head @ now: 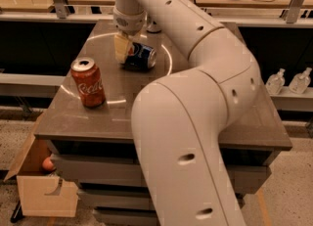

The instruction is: Place pepsi can upright

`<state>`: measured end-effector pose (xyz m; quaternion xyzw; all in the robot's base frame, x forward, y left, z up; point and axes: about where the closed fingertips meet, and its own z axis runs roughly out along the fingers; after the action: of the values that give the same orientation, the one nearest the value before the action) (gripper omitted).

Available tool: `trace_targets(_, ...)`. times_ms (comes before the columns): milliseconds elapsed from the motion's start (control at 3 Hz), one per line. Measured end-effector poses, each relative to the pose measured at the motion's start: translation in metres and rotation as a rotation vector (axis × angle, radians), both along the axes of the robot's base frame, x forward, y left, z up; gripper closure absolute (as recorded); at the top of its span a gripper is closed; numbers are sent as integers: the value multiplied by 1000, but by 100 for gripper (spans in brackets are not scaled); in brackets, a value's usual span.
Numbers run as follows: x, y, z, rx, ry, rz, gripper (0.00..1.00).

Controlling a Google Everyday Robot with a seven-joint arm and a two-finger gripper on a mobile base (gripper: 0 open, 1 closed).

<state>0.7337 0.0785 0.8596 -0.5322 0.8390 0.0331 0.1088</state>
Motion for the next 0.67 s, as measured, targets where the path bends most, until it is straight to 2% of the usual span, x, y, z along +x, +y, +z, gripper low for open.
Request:
trace_targets(333,-2,-8,33,81,-56,19,79)
trace_targets(667,-9,-17,90,379,-184,150,100)
